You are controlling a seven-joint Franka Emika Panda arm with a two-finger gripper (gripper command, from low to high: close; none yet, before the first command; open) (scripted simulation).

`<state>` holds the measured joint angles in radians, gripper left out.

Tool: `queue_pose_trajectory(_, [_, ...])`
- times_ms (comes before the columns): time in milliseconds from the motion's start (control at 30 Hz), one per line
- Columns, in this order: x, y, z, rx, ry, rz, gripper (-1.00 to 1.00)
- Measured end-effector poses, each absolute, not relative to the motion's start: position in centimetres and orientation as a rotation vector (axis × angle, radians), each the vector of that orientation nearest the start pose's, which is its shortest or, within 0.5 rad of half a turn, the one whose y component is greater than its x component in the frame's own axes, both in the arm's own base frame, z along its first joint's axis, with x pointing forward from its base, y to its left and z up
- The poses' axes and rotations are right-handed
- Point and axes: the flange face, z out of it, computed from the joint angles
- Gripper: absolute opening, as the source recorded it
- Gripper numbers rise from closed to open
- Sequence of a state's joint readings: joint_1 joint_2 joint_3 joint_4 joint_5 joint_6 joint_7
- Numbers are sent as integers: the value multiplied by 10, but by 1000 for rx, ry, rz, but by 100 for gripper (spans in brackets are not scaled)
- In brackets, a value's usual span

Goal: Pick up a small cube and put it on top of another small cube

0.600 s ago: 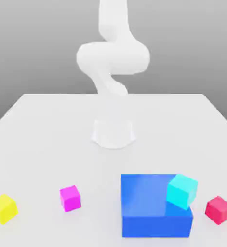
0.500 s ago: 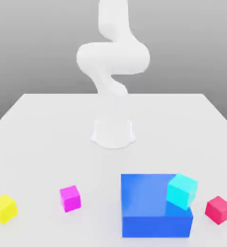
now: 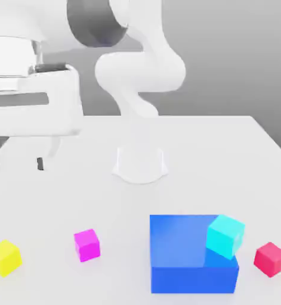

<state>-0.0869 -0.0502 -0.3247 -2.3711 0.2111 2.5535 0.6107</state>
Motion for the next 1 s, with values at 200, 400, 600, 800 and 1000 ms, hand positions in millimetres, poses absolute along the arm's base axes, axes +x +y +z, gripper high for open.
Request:
queue_pose_trajectory(200, [437,-262,261,-2431,1853,-131,0])
queue_pose_trajectory(400, [399,-296,172,-2422,1998,-8,0])
queue_pose_trajectory(600, [397,-297,133,-2420,2004,-1,-100])
queue_pose_trajectory(800, [397,-297,154,-2422,2004,-2,-100])
queue_pose_trajectory(1000, [449,-238,197,-2610,1734,35,-100])
